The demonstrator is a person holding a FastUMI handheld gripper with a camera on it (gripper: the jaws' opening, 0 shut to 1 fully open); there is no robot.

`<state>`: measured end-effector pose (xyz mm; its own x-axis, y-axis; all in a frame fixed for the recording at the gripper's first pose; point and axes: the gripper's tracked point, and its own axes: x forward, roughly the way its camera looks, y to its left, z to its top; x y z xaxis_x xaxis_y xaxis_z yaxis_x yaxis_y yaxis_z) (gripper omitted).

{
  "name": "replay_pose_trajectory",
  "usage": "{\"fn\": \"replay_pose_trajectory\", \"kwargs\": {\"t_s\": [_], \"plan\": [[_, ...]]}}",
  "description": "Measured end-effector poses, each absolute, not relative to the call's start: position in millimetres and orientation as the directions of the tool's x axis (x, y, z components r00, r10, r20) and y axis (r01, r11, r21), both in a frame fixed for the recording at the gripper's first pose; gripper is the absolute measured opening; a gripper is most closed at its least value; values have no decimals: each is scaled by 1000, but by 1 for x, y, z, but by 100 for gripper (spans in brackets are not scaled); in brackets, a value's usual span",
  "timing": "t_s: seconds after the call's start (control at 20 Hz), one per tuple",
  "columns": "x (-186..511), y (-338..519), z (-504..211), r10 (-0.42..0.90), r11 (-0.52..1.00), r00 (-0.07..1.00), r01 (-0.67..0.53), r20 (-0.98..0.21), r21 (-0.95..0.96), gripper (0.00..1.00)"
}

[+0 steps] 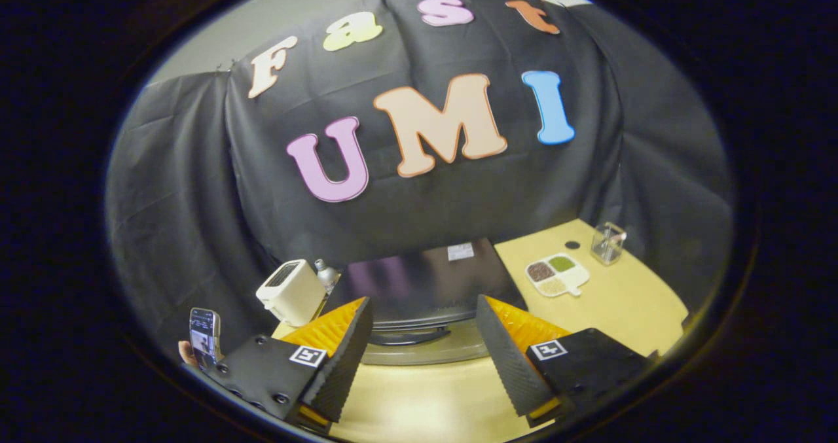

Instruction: Open the toaster oven, put the food inside, and close the toaster oven door.

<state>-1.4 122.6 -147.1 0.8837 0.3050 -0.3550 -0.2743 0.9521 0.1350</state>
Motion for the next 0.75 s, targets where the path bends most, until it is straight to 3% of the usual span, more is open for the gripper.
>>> {"fn": "replay_pose_trajectory", "kwargs": {"t_s": [0.4, 0.75], "plan": [[-14, 120, -64, 316, 948, 925, -314, -214, 42, 97], [-23, 115, -54, 310, 950, 933, -310, -182, 31, 97]]}}
